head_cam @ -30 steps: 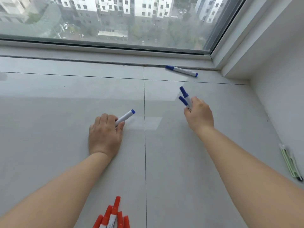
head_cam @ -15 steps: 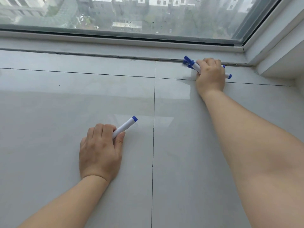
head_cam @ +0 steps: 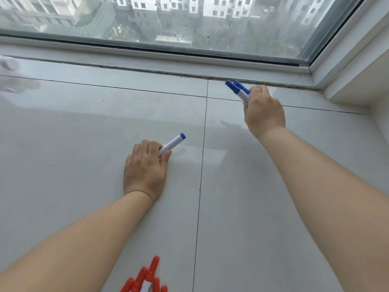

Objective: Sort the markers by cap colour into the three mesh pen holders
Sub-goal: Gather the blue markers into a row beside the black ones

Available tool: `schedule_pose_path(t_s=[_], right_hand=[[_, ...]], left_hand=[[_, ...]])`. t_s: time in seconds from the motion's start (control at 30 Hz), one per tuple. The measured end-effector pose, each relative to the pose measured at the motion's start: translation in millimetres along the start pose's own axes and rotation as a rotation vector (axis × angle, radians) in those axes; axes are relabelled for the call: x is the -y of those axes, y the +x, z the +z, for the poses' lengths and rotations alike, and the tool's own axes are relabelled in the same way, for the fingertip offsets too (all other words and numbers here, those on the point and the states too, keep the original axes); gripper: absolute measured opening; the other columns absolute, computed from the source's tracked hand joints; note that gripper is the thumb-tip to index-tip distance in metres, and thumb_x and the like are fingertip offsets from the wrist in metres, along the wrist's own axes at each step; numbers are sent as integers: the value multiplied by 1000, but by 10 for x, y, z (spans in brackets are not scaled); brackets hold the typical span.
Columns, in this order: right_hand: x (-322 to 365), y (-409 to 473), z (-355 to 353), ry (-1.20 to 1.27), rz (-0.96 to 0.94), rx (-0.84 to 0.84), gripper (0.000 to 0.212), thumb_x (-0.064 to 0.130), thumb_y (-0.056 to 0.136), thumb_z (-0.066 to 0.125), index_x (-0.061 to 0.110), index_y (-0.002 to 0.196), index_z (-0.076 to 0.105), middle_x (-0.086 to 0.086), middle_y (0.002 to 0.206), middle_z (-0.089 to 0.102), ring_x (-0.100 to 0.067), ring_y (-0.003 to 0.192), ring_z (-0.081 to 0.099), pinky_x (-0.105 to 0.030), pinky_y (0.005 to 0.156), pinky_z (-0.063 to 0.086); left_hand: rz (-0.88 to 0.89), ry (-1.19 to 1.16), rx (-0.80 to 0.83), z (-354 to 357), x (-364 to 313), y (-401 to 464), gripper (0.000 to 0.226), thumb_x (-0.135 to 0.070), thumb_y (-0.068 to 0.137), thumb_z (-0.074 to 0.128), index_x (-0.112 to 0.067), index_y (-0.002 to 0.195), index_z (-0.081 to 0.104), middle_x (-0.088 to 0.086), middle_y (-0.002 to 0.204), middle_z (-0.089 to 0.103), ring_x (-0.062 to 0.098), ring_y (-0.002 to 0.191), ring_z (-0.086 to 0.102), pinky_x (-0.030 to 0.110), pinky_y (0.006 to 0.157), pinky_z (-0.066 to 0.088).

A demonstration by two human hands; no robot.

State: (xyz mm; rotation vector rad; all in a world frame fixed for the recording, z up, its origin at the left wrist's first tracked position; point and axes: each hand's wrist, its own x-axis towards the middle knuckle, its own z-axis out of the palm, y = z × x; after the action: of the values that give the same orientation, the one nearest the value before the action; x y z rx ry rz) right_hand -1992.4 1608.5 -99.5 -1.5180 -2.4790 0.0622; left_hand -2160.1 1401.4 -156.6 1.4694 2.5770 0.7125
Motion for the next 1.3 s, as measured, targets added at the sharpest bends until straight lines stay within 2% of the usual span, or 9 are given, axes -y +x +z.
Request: schedule_pose_path(t_s=[0.13,0.23,0.43,0.6,0.73,0.9,1.0,1.1,1.3], right_hand=[[381,-617,-474,271,79,12,22,20,93,44,6,109,46,-9,84,53,-31,70,48,-34,60,34],[507,-1116,-758,423,152,-7,12,23,89,49,13,95,48,1,69,48,-23,61,44,-30,55,32],[779,-2110,-1066,738,362,225,29,33,84,58,22,65,39,4,63,42,-15,52,38,-27,46,31],[1119,-3164,-1097,677,364,297,22,29,87,54,24,70,42,4,62,47,-12,50,41,-24,44,30],[1289,-3955,-1051,647,445,349,13,30,87,54,20,80,47,3,65,51,-13,54,45,-27,47,33],[1595,-4878,-992,617,498,492,22,41,87,57,22,80,46,4,68,51,-13,58,46,-26,49,34],[1757,-5259,-936,553,520,544,27,47,87,54,25,79,40,10,69,50,-6,58,46,-21,47,29],[1875,-5528,-854,421,499,582,23,47,88,53,27,88,41,12,71,48,-3,59,45,-17,46,29],[2014,-5765,-746,293,541,555,23,48,90,48,27,84,41,11,73,46,-6,60,45,-18,46,29]], left_hand=[[-32,-76,47,-134,-95,-51,26,-30,97,39,-6,97,50,8,91,52,24,77,41,32,65,29],[-10,-119,64,-365,-189,-226,31,-36,97,31,-9,95,45,1,70,46,29,63,45,31,53,26],[155,-144,201,-1159,-354,-1081,35,-45,96,22,-17,89,42,-3,56,42,28,52,46,30,45,30],[20,-202,345,-1749,-93,-1878,35,-43,97,25,-17,88,45,2,62,50,31,61,50,37,54,38],[-130,-271,395,-1971,295,-2476,30,-41,97,32,-23,74,40,-1,62,47,21,57,44,33,52,35],[-318,-337,581,-2042,637,-3266,23,-40,96,38,-27,81,50,1,77,62,19,74,61,37,66,50],[-464,-346,610,-2033,714,-3629,28,-41,94,42,-24,76,54,-1,73,59,16,65,56,36,62,51],[-313,-25,612,-2000,828,-3885,33,-45,93,39,-21,75,52,-4,78,52,17,70,55,33,61,48],[-283,83,631,-2007,1010,-4024,24,-38,93,42,-18,89,54,-3,82,52,16,73,55,29,59,43]])
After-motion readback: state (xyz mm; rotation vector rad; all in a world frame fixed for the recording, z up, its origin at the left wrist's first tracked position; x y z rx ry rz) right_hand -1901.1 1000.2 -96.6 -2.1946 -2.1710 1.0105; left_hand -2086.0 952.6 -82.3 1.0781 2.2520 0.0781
